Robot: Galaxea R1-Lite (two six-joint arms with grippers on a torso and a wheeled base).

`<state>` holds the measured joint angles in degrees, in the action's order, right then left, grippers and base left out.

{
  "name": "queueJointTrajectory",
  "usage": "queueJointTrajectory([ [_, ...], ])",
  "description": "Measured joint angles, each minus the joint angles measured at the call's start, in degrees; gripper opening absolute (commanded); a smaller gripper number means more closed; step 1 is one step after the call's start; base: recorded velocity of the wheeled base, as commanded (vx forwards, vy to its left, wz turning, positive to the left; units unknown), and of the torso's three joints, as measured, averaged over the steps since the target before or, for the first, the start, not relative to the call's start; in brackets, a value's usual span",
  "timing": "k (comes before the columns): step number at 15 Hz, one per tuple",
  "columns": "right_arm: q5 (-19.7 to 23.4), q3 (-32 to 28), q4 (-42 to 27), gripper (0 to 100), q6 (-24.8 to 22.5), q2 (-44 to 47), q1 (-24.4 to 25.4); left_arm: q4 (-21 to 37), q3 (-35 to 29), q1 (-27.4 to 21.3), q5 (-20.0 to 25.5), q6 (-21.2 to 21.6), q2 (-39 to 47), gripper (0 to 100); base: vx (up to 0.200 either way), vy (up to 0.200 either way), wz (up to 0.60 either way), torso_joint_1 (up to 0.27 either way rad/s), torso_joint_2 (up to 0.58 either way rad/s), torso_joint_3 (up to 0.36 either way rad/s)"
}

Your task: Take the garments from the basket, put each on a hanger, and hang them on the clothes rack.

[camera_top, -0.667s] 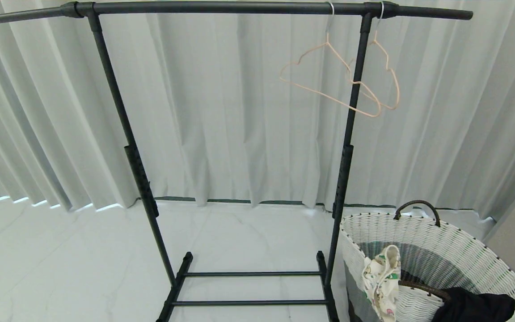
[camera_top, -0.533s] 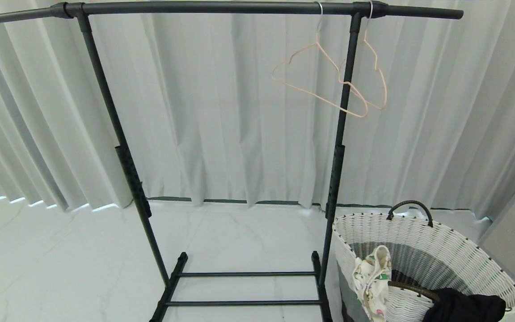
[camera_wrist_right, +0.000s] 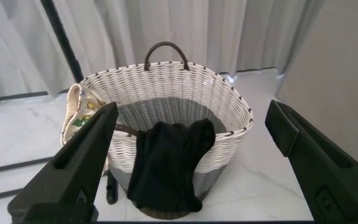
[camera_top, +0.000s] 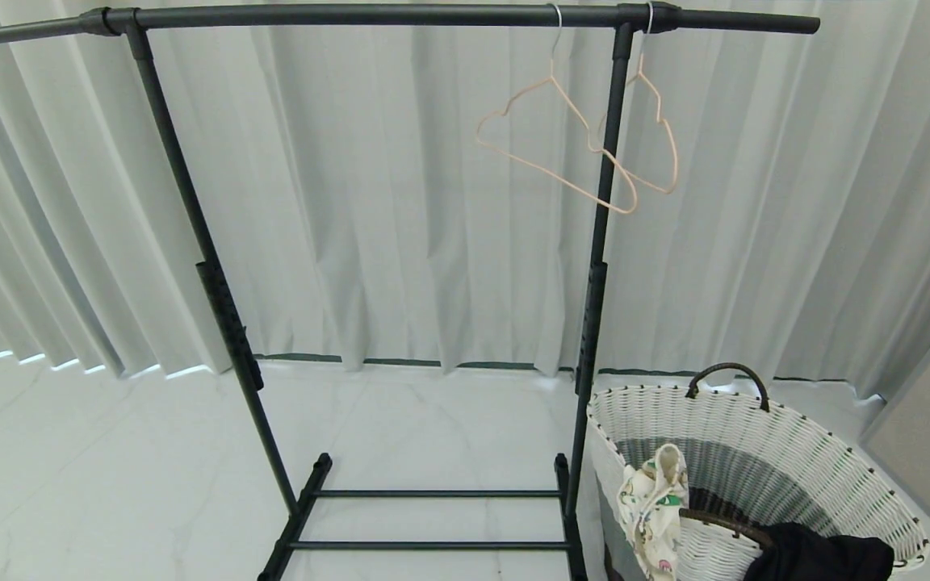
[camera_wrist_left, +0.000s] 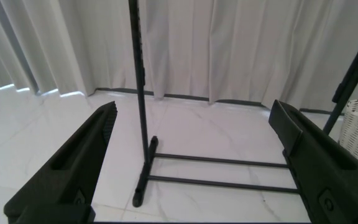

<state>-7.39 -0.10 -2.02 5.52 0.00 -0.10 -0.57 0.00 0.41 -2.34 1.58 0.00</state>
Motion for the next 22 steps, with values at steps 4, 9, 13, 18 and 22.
queueJointTrajectory([
  [4, 0.02, 0.00, 0.00, 100, -0.06, 0.00, 0.00, -0.02, 0.00, 0.00, 0.00, 0.07, 0.00, 100, 0.100, 0.000, 0.00, -0.002, 0.00, 0.002],
  [9, 0.02, 0.00, 0.02, 100, -0.11, 0.00, 0.00, 0.00, 0.00, 0.00, 0.00, -0.04, 0.00, 100, 0.000, 0.000, 0.00, 0.000, 0.00, 0.000],
  [13, 0.09, 0.02, 0.00, 100, -0.17, 0.46, 0.12, -0.02, 0.00, 0.02, -0.37, -1.58, 0.00, 100, 0.000, 0.000, 0.00, 0.000, 0.00, 0.000],
  [18, 0.02, 0.02, 0.02, 100, 0.06, 0.49, 0.26, 0.11, 0.00, 0.00, -0.37, -1.40, 0.00, 100, -0.120, 0.000, 0.00, 0.003, 0.00, 0.001],
  [22, 0.02, 0.02, 0.06, 100, -1.06, 0.60, 0.21, 0.09, 0.00, 0.00, -0.37, -1.34, 0.00, 100, 0.000, 0.000, 0.00, 0.000, 0.00, 0.000],
])
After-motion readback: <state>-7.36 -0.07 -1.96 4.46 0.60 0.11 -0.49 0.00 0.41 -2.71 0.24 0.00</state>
